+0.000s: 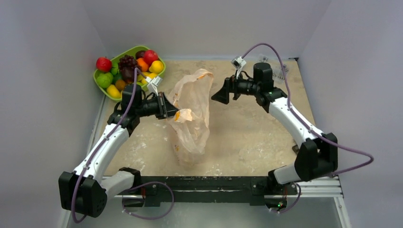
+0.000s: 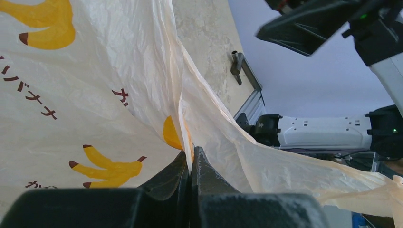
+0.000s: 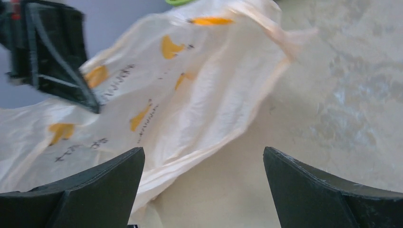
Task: Place the fake fruits into the plastic bag and tie a complex knot
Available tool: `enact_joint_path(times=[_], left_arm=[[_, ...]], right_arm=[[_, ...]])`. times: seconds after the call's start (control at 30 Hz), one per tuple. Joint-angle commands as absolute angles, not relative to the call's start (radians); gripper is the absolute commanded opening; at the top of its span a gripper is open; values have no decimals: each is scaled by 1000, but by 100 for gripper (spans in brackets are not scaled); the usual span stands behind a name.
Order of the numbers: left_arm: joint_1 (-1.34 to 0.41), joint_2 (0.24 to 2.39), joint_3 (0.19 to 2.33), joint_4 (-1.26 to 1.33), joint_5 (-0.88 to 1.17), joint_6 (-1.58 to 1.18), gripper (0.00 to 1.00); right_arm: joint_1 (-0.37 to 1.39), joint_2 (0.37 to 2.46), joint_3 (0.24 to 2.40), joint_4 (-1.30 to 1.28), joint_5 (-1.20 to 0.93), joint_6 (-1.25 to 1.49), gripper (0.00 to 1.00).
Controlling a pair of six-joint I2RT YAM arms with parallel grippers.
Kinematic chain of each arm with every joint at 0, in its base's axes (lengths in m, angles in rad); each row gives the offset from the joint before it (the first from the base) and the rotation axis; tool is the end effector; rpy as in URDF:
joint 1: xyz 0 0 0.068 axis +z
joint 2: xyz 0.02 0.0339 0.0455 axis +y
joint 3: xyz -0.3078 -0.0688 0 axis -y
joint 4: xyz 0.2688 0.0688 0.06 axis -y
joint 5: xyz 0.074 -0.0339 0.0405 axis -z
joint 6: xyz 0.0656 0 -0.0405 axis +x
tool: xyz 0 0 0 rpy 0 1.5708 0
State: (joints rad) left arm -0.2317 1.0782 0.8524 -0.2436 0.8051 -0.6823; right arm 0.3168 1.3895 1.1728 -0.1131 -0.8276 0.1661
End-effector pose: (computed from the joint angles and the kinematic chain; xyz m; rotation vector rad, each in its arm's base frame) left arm 0.2387 -0.1049 0.3290 0.0660 2.1667 -1.3696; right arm 0.3194 0.1555 0.3787 -0.7187 1.8023 1.1058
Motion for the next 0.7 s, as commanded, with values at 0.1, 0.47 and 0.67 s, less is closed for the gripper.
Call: enact_joint_path(times=[0.1,0.47,0.67], left_arm=[[-244,1053,868,-147,870,-665,0],[-184,1028,885,-251,853,-605,0],[79,998,932,-564,634,-309,0]], right_arm=[[400,1446,1127,-105,-686,360,99],[419,1564,1172,-283,-755,373,9],[152,1422,1209,-696,-635,-134,0]])
